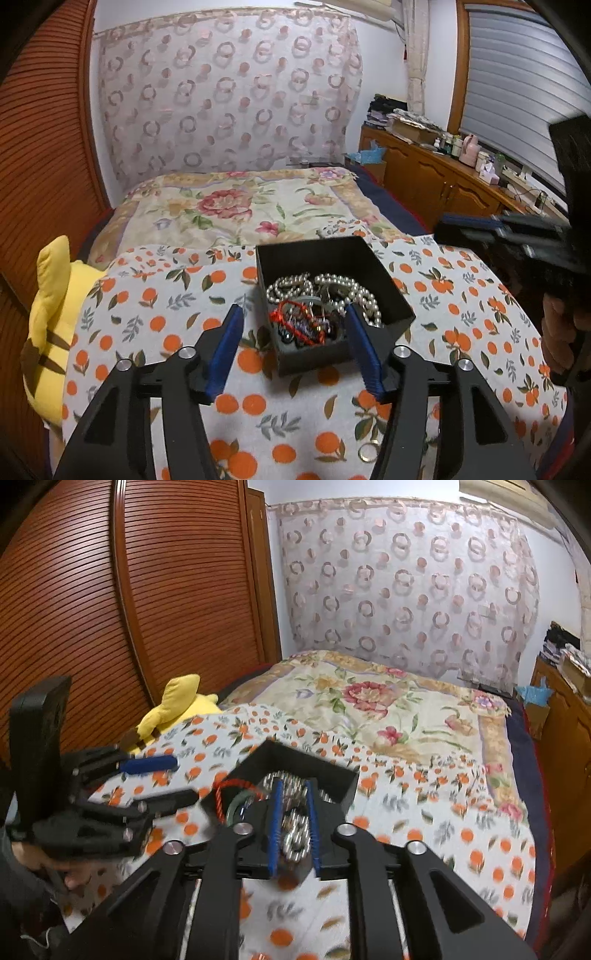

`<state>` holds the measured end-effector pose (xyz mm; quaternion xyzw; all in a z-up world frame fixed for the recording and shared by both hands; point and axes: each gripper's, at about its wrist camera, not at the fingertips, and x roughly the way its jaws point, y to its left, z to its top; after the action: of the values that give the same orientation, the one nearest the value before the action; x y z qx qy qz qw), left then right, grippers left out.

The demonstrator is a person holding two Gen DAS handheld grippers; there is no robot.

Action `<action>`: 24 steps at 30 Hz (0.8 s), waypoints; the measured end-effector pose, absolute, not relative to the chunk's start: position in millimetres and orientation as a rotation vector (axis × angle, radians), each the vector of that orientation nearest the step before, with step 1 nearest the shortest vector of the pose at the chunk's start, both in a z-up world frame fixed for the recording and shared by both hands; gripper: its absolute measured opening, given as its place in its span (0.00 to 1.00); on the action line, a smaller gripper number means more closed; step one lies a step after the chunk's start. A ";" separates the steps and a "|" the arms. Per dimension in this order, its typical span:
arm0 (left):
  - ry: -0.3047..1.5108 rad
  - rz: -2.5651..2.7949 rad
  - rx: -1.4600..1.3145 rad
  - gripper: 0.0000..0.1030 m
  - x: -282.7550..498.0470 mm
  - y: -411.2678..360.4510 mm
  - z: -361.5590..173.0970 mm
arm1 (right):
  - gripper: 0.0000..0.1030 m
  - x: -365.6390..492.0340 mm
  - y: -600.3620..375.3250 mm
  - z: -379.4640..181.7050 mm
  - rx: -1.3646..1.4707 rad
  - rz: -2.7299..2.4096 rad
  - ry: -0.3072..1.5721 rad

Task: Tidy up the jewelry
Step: 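Carry both items into the black box and open both tools, then grasp the green-bead chain with the right tool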

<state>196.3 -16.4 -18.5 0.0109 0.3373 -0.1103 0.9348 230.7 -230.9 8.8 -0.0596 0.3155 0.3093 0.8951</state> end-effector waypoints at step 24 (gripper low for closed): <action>0.760 -0.221 0.044 0.87 136.8 -14.9 -69.7 | 0.22 132.6 -234.1 -87.9 -0.169 0.676 0.829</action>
<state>136.8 -14.9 -69.7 0.0212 0.3701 -0.1074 0.9225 132.6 -234.1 -87.9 -0.0807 0.3946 0.3216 0.8569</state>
